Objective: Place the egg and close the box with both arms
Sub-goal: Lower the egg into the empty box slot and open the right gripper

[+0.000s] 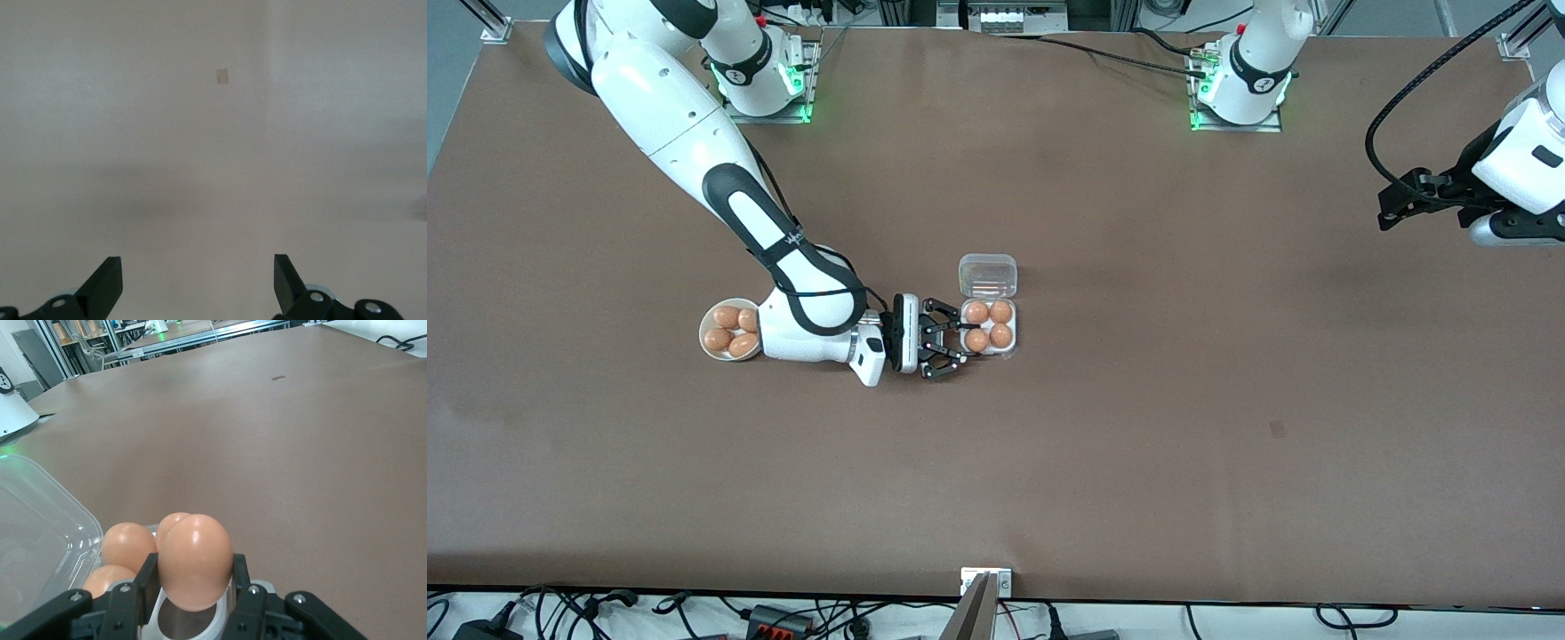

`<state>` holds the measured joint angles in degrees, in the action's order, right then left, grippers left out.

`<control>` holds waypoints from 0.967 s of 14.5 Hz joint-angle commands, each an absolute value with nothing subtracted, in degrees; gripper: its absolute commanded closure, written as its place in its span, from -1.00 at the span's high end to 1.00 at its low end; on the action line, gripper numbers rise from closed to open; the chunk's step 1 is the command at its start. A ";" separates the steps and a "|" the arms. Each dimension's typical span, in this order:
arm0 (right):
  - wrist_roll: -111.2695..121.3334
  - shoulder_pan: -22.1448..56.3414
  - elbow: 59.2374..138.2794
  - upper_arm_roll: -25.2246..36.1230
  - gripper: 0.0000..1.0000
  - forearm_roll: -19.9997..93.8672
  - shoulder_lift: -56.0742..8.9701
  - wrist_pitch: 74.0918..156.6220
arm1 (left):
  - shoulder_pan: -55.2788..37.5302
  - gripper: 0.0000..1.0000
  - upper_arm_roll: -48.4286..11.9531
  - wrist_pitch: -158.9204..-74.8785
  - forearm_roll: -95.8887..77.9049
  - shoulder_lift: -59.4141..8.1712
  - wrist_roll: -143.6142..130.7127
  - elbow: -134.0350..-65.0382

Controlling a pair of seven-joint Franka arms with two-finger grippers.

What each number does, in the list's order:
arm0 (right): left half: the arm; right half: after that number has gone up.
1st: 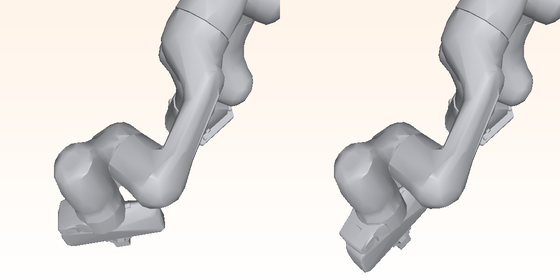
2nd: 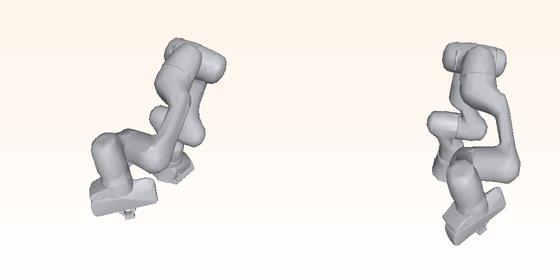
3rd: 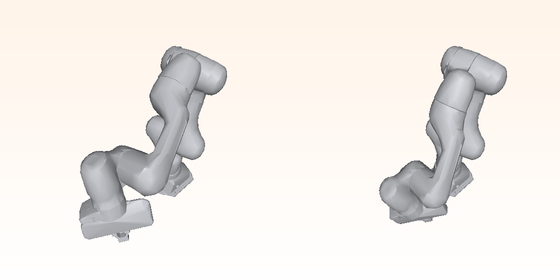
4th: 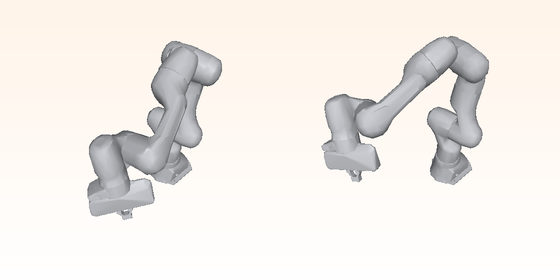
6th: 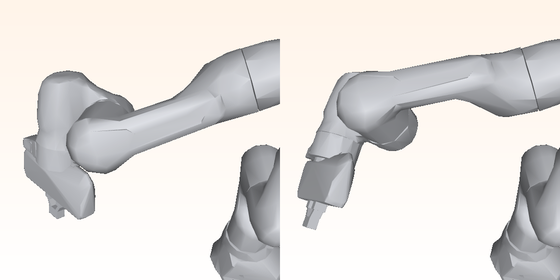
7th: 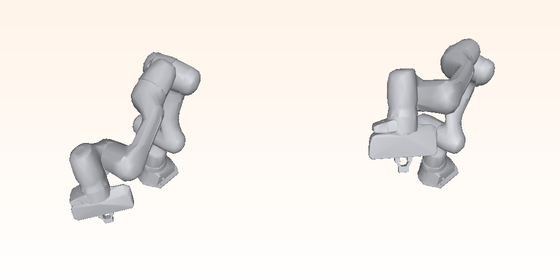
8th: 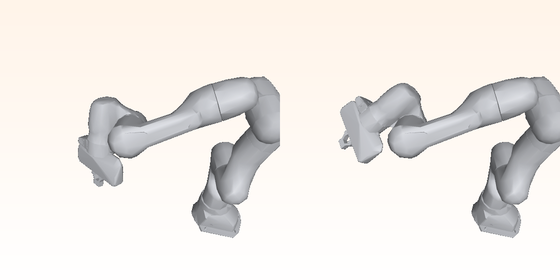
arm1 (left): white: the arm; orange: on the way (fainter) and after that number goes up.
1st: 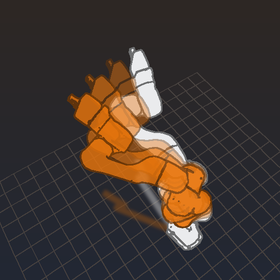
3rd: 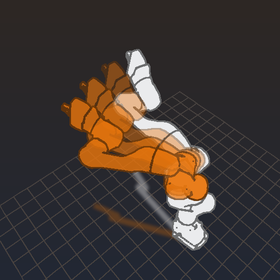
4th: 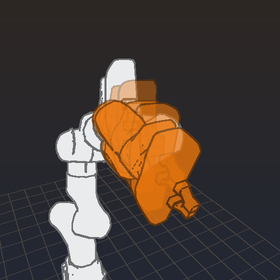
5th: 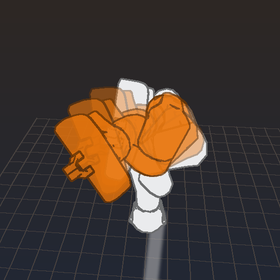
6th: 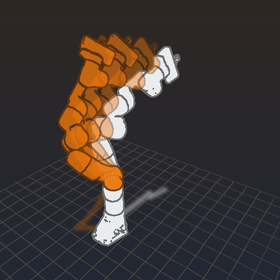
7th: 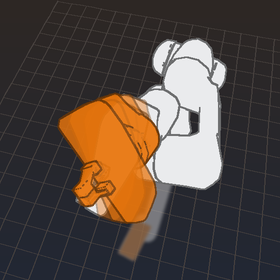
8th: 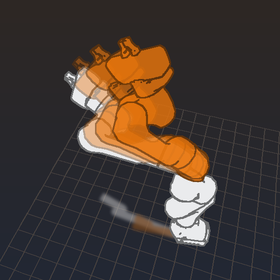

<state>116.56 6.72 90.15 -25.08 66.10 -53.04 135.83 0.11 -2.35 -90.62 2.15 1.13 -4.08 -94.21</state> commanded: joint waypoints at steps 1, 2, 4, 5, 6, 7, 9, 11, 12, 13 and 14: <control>121.46 7.03 89.30 -25.75 -1.00 68.47 -54.05 137.99 | 0.44 1.00 -2.55 -89.38 1.76 0.79 -3.60 -92.81; 121.46 6.94 89.30 -25.75 -1.00 68.47 -53.97 137.90 | 0.44 1.00 -2.55 -89.38 1.76 0.79 -3.52 -92.81; 121.55 6.77 89.30 -25.75 -1.00 68.12 -53.96 137.64 | 0.44 1.00 -2.55 -89.38 1.76 0.79 -3.52 -92.81; 121.55 6.68 89.38 -25.66 -1.00 67.94 -53.96 137.64 | 0.44 1.00 -2.55 -89.38 1.76 0.79 -3.52 -92.81; 121.55 6.77 89.38 -25.66 -1.00 68.03 -53.96 137.64 | 0.44 1.00 -2.55 -89.38 1.76 0.79 -3.52 -92.81; 121.38 6.77 89.38 -25.66 -0.49 68.29 -53.96 137.72 | 0.44 1.00 -2.55 -89.38 1.76 0.79 -3.52 -92.81; 120.76 6.77 89.65 -25.66 1.00 68.55 -54.05 137.64 | 0.44 1.00 -2.55 -89.38 1.76 0.79 -3.52 -92.81; 120.50 6.68 89.65 -25.66 1.00 68.64 -53.96 137.64 | 0.44 1.00 -2.55 -89.38 1.76 0.79 -3.52 -92.81; 120.41 6.68 89.65 -25.66 1.00 68.56 -53.96 137.64 | 0.44 1.00 -2.55 -89.38 1.76 0.79 -3.52 -92.81; 120.24 6.59 89.65 -25.66 1.00 68.55 -53.88 137.64 | 0.44 1.00 -2.55 -89.38 1.76 0.79 -3.60 -92.81; 119.89 6.50 89.65 -25.66 1.00 68.55 -53.79 137.64 | 0.44 1.00 -2.55 -89.38 1.76 0.79 -3.60 -92.81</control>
<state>116.62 6.77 90.06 -25.03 66.25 -53.12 135.86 0.11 -2.35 -90.61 2.15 1.13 -4.08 -94.21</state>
